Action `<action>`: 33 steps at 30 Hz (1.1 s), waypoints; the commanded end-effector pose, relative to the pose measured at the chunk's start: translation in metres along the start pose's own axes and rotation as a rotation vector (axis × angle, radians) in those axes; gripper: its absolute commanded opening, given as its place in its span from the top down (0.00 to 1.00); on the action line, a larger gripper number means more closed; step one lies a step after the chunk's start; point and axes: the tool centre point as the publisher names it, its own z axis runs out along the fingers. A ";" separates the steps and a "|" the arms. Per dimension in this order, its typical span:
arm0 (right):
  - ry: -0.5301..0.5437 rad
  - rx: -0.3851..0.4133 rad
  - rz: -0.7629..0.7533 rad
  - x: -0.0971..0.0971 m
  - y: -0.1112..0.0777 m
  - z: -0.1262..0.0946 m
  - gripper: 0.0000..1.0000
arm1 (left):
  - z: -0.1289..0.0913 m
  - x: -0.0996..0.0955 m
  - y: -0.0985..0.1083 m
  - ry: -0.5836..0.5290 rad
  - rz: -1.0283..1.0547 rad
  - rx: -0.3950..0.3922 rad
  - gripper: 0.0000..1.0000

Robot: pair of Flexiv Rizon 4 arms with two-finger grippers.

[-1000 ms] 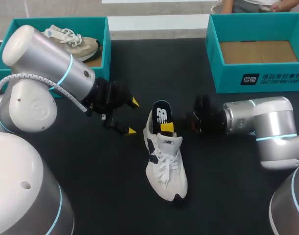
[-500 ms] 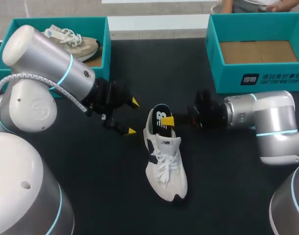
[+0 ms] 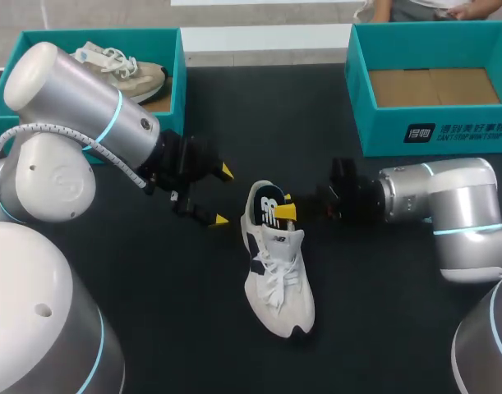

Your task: Take the shoe out of the shoebox, open the shoe tongue, remove and reinsert the insole, then place the shoe into the shoebox

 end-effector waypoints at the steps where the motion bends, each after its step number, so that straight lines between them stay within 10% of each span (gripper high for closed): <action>1: -0.008 0.004 -0.014 -0.002 0.011 0.003 0.71 | 0.000 0.001 0.001 0.000 0.001 0.002 0.00; 6: -0.011 0.004 -0.021 -0.012 0.010 0.007 1.00 | 0.000 0.001 0.001 0.000 0.001 0.002 0.00; 23: -0.005 0.053 0.046 0.001 -0.019 0.006 1.00 | 0.000 0.001 0.001 0.000 0.001 0.002 0.00; 28: -0.009 0.037 0.007 0.003 -0.004 0.004 0.68 | 0.000 0.001 0.001 0.000 0.001 0.002 0.00; 33: -0.003 0.020 -0.027 0.008 0.010 0.005 0.56 | 0.000 0.001 0.001 0.000 0.001 0.002 0.00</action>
